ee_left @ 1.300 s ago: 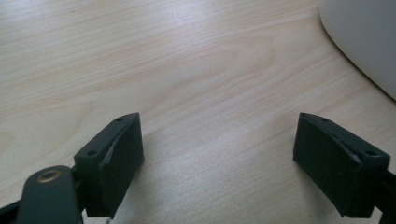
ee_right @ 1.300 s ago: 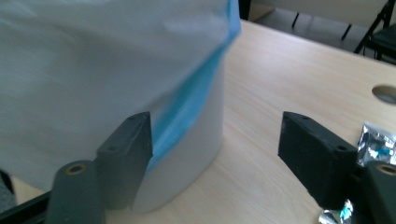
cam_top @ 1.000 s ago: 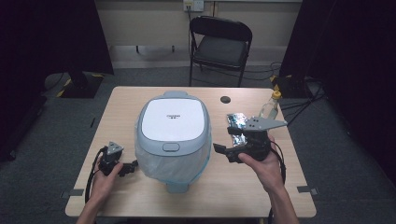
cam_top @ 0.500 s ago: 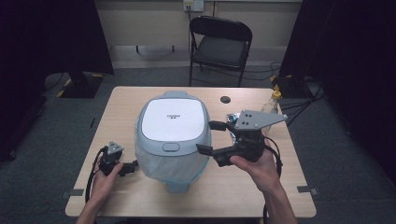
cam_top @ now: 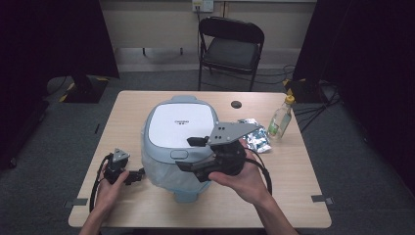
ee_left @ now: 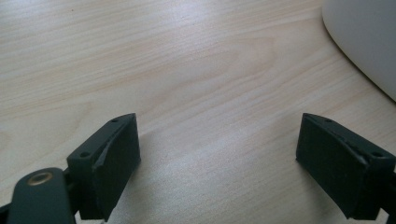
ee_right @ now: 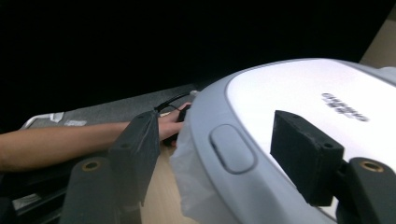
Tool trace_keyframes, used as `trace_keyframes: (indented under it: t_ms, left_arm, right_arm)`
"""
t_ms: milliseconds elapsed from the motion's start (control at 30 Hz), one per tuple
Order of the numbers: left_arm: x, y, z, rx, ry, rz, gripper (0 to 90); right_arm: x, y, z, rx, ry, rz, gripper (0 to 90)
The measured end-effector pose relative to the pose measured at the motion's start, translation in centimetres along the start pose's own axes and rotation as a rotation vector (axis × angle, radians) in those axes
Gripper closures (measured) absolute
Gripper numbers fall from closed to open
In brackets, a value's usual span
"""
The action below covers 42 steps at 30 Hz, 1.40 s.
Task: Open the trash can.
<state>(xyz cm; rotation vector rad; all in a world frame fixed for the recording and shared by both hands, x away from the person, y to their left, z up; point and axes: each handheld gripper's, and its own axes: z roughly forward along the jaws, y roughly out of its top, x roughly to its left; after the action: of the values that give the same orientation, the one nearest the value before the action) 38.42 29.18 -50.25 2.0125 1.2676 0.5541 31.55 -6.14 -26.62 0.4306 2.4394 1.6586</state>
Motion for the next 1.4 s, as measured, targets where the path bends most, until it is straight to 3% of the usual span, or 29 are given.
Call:
trace_keyframes:
  t_ms: [133, 333, 700, 933, 1300, 1400]
  left_arm:
    - [0.0, 0.0, 0.0, 0.000, 0.001, -0.002, 13.1]
    - [0.0, 0.0, 0.0, 0.000, 0.001, -0.002, 13.1]
    - [0.0, 0.0, 0.0, 0.000, 0.001, 0.000, 13.0]
    - [0.0, 0.0, 0.0, 0.000, 0.002, -0.002, 13.0]
    - [-0.1, 0.0, 0.0, 0.001, 0.008, -0.003, 12.7]
    - [-0.1, 0.0, 0.0, 0.002, 0.008, -0.001, 12.7]
  right_arm:
    - [0.9, -0.1, 1.2, 0.035, 0.027, -0.018, 35.2]
    - [1.0, -0.3, 2.3, 0.067, 0.018, -0.024, 37.8]
    - [1.4, -0.4, 2.1, 0.076, -0.021, -0.020, 38.2]
    - [1.5, -0.4, 1.9, 0.098, -0.023, -0.024, 39.2]
    - [1.6, -0.6, 1.8, 0.094, -0.006, -0.012, 40.2]
    - [1.8, -0.7, 1.7, 0.081, -0.008, -0.028, 40.0]
